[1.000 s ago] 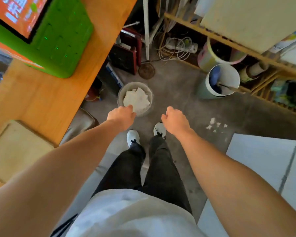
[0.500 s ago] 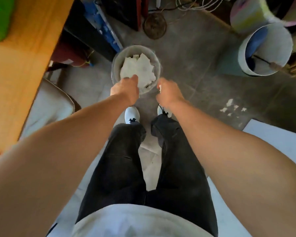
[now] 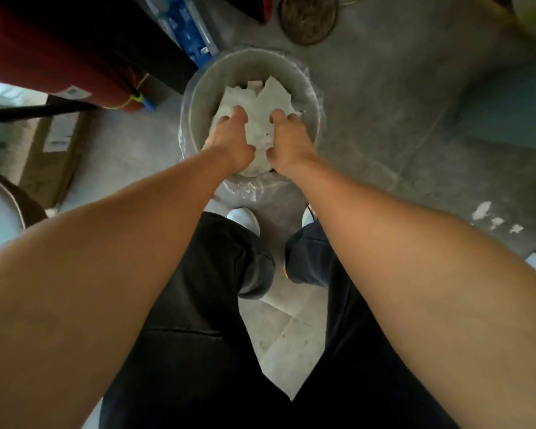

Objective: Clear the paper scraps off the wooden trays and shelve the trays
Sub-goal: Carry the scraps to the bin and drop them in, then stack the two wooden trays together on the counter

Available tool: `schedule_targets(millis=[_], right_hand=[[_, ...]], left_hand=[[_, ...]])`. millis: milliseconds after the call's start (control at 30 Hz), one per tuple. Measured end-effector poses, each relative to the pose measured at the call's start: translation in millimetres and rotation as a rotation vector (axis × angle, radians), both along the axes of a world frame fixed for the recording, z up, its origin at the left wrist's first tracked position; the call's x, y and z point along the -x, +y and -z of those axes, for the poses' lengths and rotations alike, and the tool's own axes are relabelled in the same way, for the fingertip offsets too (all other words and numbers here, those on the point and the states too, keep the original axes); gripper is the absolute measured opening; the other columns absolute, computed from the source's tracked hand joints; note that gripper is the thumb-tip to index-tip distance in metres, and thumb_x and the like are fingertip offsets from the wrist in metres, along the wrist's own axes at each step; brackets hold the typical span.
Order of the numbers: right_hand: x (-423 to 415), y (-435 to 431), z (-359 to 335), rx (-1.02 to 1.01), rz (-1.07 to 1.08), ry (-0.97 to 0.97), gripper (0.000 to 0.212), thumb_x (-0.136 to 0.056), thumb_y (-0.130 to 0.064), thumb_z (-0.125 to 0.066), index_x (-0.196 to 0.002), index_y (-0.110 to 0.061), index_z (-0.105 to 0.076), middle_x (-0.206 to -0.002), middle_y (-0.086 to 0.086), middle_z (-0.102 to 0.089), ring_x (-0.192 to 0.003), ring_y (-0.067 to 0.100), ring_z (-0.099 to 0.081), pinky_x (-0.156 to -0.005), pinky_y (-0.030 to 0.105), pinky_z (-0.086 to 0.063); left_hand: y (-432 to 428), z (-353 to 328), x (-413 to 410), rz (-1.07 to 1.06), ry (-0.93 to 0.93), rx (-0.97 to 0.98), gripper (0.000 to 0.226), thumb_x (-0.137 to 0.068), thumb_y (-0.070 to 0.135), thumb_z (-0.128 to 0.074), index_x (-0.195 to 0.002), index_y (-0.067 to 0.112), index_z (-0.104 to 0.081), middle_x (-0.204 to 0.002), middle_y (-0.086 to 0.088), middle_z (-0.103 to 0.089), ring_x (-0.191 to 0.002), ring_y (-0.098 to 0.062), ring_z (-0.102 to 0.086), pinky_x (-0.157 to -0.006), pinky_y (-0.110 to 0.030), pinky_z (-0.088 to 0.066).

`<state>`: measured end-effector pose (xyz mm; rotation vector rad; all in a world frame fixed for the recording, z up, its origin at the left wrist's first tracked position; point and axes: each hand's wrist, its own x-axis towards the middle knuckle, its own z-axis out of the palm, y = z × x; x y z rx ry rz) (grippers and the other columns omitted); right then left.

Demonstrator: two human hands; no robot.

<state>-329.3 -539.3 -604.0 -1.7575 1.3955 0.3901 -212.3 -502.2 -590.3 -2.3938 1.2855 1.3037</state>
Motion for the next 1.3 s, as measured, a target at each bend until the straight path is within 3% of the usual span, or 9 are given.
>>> schedule_targets(millis=[167, 300, 467, 633, 733, 933, 1167, 1300], right_hand=[[4.2, 3.0, -6.4, 0.001, -0.025, -0.019, 0.052, -0.085, 0.0, -0.061, -0.134, -0.006, -0.044, -0.132, 0.019, -0.045, -0.116, 0.033, -0.051, -0.092, 0.033, -0.044], [13.0, 11.5, -62.4, 0.017, -0.062, -0.013, 0.048, -0.086, -0.001, -0.059, -0.132, -0.002, -0.046, -0.132, 0.022, -0.045, -0.117, 0.036, -0.051, -0.095, 0.037, -0.046], [19.9, 19.4, -181.4, 0.088, -0.056, 0.011, 0.036, -0.09, -0.008, -0.057, -0.125, -0.004, -0.053, -0.129, 0.019, -0.053, -0.114, 0.036, -0.055, -0.086, 0.04, -0.047], [15.5, 18.2, -325.1, 0.178, 0.015, -0.012, 0.027, -0.09, -0.016, -0.059, -0.115, -0.005, -0.058, -0.121, 0.019, -0.058, -0.108, 0.038, -0.057, -0.083, 0.039, -0.046], [13.7, 16.7, -402.3, 0.259, 0.04, -0.013, 0.018, -0.092, -0.019, -0.056, -0.105, -0.007, -0.057, -0.112, 0.018, -0.059, -0.099, 0.038, -0.06, -0.074, 0.039, -0.045], [-1.9, 15.0, -520.4, 0.446, -0.065, -0.036, 0.017, -0.094, -0.027, -0.052, -0.101, -0.011, -0.053, -0.104, 0.012, -0.058, -0.093, 0.035, -0.061, -0.065, 0.037, -0.042], [-18.7, 30.8, -605.8, 0.574, -0.294, -0.132, 0.018, -0.097, -0.032, -0.05, -0.089, -0.018, -0.043, -0.099, 0.008, -0.058, -0.089, 0.032, -0.06, -0.064, 0.039, -0.046], [-31.8, 54.9, -628.0, 0.589, -0.42, -0.168, 0.018, -0.096, -0.031, -0.049, -0.101, -0.013, -0.048, -0.114, 0.012, -0.058, -0.102, 0.035, -0.059, -0.072, 0.038, -0.043]], left_hand=[[3.5, -2.5, 0.8, -0.042, -0.016, 0.05, 0.067, -0.083, 0.007, -0.067, -0.14, 0.017, -0.034, -0.139, -0.014, -0.04, -0.116, -0.032, -0.05, -0.079, -0.033, -0.042], [14.2, -56.0, 3.7, -0.008, -0.02, 0.036, 0.064, -0.08, 0.001, -0.065, -0.137, 0.012, -0.039, -0.135, -0.016, -0.041, -0.113, -0.034, -0.051, -0.082, -0.035, -0.046], [20.8, -172.6, 11.9, 0.116, -0.025, 0.025, 0.05, -0.085, 0.011, -0.064, -0.13, 0.011, -0.044, -0.127, -0.016, -0.05, -0.107, -0.033, -0.055, -0.081, -0.04, -0.05], [19.0, -309.3, 13.6, 0.184, -0.08, 0.084, 0.051, -0.085, 0.011, -0.058, -0.135, 0.011, -0.044, -0.126, -0.015, -0.056, -0.108, -0.033, -0.058, -0.072, -0.037, -0.045], [21.7, -384.8, 8.0, 0.252, -0.117, 0.147, 0.041, -0.086, 0.014, -0.056, -0.126, 0.01, -0.047, -0.12, -0.013, -0.056, -0.102, -0.033, -0.06, -0.066, -0.038, -0.043], [24.7, -508.6, -17.2, 0.366, -0.279, 0.267, 0.035, -0.087, 0.019, -0.056, -0.119, 0.009, -0.047, -0.107, -0.014, -0.056, -0.098, -0.037, -0.06, -0.066, -0.044, -0.048], [64.3, -590.0, -39.8, 0.135, -0.435, 0.426, 0.036, -0.082, 0.016, -0.053, -0.118, 0.013, -0.051, -0.116, -0.011, -0.059, -0.107, -0.037, -0.061, -0.076, -0.044, -0.048], [114.4, -600.8, -40.0, 0.014, -0.468, 0.414, 0.038, -0.08, 0.018, -0.053, -0.118, 0.015, -0.05, -0.114, -0.01, -0.059, -0.106, -0.037, -0.061, -0.077, -0.044, -0.049]])
